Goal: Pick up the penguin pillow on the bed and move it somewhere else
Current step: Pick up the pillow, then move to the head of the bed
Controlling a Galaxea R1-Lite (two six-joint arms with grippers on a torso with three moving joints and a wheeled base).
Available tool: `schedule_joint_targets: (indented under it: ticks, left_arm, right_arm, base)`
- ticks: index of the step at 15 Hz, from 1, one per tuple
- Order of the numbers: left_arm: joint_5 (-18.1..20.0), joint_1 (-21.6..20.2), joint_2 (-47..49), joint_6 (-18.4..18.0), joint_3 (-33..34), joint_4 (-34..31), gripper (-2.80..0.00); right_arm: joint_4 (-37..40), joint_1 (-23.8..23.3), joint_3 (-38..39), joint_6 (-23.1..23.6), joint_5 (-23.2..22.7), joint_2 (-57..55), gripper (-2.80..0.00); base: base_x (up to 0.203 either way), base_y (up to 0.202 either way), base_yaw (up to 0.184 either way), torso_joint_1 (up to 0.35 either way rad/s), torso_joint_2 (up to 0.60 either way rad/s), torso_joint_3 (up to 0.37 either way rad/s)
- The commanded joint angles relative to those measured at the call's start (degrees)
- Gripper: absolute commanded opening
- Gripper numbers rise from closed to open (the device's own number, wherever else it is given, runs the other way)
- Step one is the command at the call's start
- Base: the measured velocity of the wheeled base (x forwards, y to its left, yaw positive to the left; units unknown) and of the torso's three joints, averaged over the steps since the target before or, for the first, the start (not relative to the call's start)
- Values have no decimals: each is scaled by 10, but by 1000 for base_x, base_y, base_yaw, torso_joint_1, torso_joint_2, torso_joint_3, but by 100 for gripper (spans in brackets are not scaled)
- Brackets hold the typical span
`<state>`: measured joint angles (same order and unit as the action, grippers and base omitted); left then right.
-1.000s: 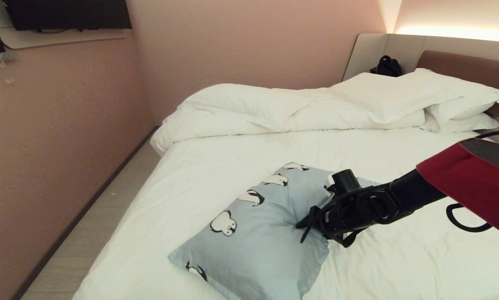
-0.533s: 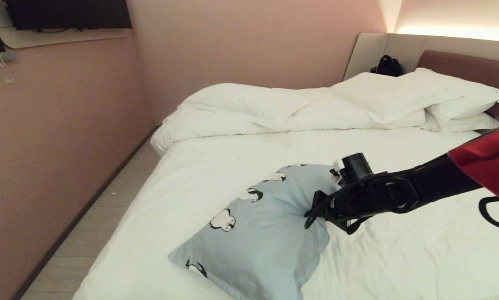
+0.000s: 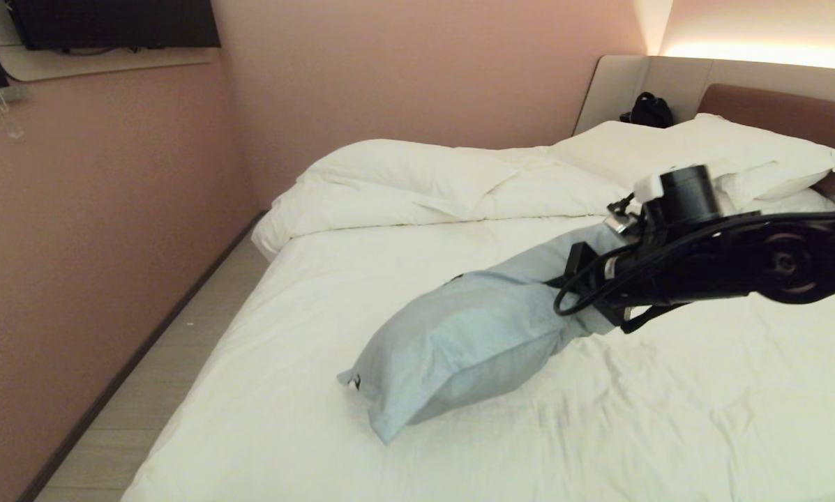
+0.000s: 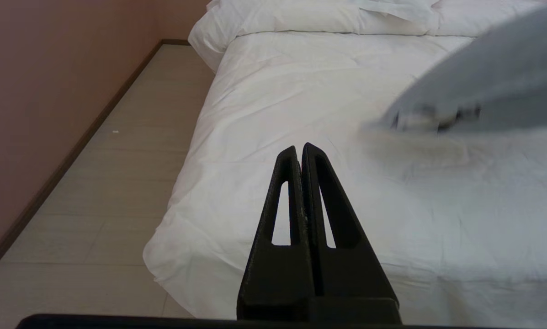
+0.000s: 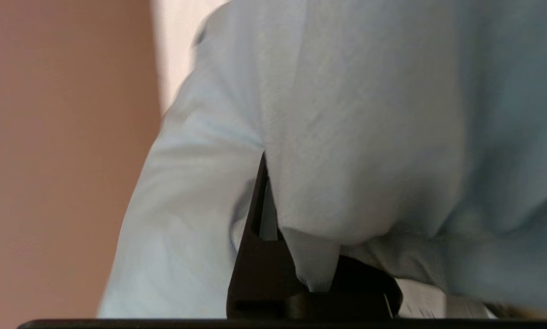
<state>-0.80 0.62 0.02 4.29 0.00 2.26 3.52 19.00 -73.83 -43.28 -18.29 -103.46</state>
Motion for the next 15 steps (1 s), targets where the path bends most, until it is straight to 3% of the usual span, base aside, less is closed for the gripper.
schedule_joint_targets:
  ticks: [1,6,15]
  left_arm:
    - [-1,0,0,0,0,0,-280]
    - [0,0,0,0,0,0,-280]
    - [0,0,0,0,0,0,-280]
  right_arm:
    - [60,-16,-29,-3,-13,53,-280]
    - [86,-78,-60,-31,-53,92,-280]
    - [98,-183,-47,-52,-54,142,-280]
  base:
    - [0,0,0,0,0,0]
    - [0,0,0,0,0,0]
    - [0,0,0,0,0,0]
